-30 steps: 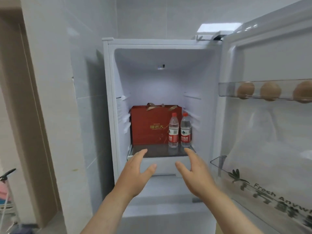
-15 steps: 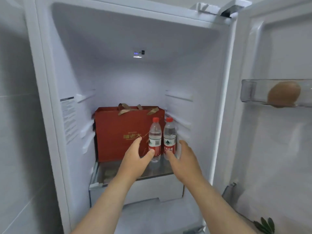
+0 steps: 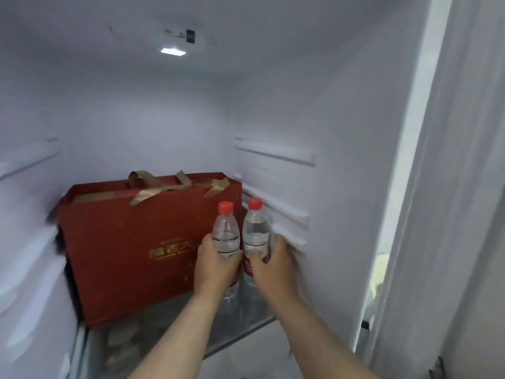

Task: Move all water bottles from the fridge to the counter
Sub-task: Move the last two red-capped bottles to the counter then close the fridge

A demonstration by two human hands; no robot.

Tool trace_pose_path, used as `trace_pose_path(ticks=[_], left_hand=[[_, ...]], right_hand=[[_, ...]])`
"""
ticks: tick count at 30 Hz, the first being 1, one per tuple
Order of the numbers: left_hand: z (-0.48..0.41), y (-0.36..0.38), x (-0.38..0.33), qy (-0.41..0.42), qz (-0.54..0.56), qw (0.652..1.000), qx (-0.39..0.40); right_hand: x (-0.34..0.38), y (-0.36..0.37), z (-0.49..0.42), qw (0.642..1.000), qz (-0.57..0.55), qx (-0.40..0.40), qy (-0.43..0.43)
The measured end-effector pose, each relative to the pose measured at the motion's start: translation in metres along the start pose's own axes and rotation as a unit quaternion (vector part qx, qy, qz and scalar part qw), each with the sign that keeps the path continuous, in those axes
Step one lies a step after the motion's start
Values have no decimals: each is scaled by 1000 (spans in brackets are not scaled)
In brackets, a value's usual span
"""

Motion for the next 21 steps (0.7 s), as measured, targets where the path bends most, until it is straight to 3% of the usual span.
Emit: trace_pose_path(ticks=[10,14,21], left_hand=[[12,-29,6,-2,-25,997,-72],[14,-47,9,-3,-47,994,-103],[18,-53,13,8,-34,992,-123]], right_hand=[[-19,41,-38,997,60,-18,44],[-16,50,-41,993,115,-30,20],[-17,53,-31,996,86,20,23]])
Point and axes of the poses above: each hand's wrist, its own z-axis away from the middle knuckle, its own y-axis out of the palm, x = y × z, the point moved 4 cm from there along -z, towards the middle knuckle, and after that the axes turned 10 degrees about y, right-handed, at the moved point
